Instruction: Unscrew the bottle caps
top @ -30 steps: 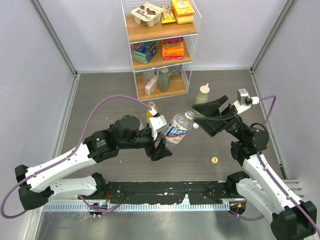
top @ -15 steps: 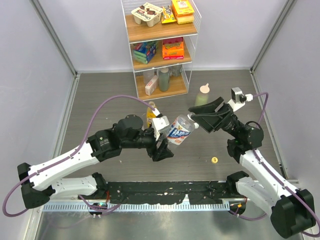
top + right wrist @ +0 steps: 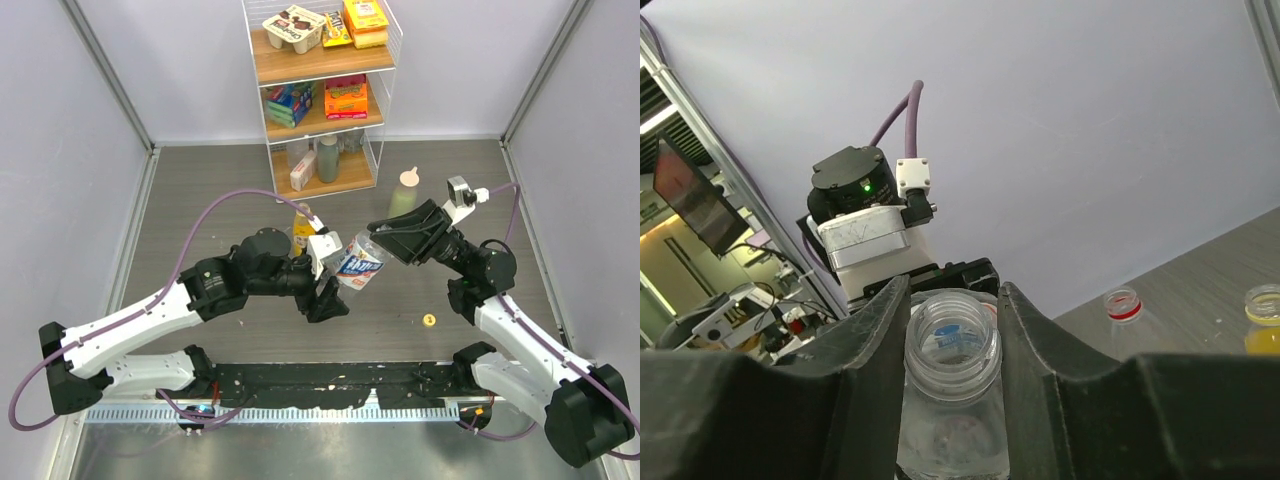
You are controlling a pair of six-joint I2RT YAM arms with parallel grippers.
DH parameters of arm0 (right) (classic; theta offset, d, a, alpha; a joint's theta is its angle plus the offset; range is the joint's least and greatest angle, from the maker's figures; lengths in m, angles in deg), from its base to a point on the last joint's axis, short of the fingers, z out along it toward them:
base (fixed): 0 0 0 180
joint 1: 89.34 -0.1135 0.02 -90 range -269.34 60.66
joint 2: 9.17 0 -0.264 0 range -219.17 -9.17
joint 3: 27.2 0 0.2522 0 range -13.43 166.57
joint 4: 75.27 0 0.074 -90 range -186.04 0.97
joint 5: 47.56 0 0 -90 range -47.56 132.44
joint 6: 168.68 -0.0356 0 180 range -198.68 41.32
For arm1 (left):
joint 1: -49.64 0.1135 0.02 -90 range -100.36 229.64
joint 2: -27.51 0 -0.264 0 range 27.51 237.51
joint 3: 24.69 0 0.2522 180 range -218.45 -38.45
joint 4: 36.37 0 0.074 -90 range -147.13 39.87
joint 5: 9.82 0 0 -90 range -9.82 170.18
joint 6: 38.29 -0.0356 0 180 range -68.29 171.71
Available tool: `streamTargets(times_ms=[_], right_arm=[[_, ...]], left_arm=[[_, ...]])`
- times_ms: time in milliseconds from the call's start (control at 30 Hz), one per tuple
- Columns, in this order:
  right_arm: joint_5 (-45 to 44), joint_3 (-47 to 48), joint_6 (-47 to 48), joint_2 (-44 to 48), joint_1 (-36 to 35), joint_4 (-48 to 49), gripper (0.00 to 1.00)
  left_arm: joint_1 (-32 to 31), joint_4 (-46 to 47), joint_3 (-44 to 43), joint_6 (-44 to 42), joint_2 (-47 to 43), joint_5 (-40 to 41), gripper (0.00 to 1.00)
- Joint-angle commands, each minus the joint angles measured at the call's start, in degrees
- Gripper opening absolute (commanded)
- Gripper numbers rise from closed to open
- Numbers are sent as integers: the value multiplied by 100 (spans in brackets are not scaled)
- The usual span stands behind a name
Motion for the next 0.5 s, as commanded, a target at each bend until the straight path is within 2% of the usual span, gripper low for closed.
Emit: streamTargets(times_ms=[0, 133, 233, 300, 333, 367, 400, 467], right_arm=[[146, 148, 101, -33, -123, 168, 26], [76, 139, 145, 20, -132, 72, 3], [-3, 130, 128, 46, -106, 54, 2], [-12, 113, 163, 37, -123, 54, 2], [-12, 104, 189, 29, -123, 54, 2], [-12, 104, 198, 11, -114, 45, 2], [-3, 104, 207, 11, -123, 37, 2], [23, 121, 233, -24, -123, 10, 2]], left_arm=[[-18, 256, -251, -45, -13, -116, 0], [-18, 256, -224, -80, -48, -63, 0], [-27, 256, -233, -80, -39, -80, 0], [-18, 221, -242, -115, -39, -72, 4], [-27, 212, -242, -132, -30, -46, 11], [-27, 203, -259, -133, -30, -2, 32], [-18, 203, -251, -107, -30, 94, 64], [-18, 186, -277, -1, -48, 410, 90]])
